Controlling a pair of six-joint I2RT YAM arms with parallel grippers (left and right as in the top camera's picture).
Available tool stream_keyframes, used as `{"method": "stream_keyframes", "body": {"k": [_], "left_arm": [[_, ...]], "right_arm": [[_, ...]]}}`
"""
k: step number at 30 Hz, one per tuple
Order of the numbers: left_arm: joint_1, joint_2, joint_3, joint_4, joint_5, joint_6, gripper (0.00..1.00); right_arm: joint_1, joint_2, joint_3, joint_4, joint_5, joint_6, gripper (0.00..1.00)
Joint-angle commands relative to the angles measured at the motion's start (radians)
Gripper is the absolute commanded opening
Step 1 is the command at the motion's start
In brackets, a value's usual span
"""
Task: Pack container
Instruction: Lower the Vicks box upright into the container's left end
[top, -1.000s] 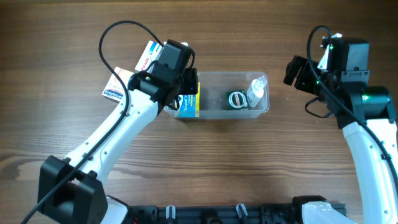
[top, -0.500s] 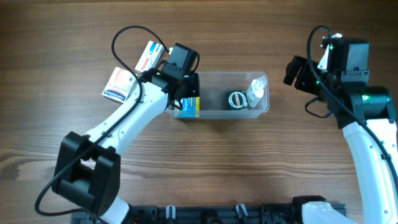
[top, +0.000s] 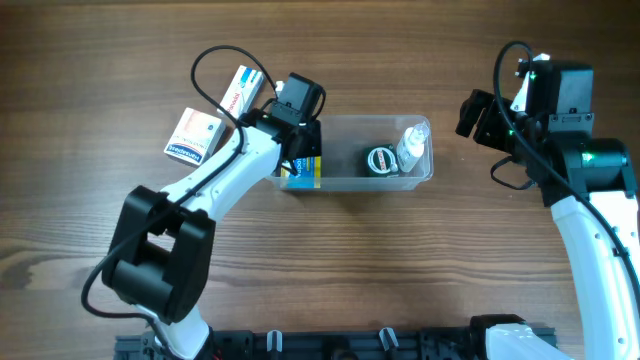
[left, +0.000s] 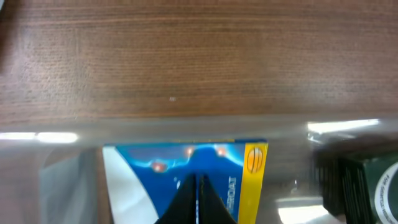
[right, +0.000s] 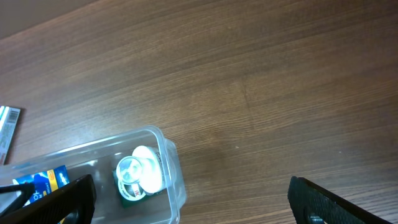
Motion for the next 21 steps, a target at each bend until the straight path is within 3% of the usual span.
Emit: {"method": "stream_keyframes", "body": {"k": [1, 21], "left_arm": [[-0.004, 0.024, 0.016, 0.018, -0.044, 0.001, 0.05], [-0.004, 0.056, 0.016, -0.002, -0.043, 0.002, 0.07]], "right_arm": [[-0.002, 0.000, 0.010, 0.000, 0.006, -0.015, 1.00], [-0.002, 0.000, 0.010, 0.000, 0.006, -0.015, 1.00]]}}
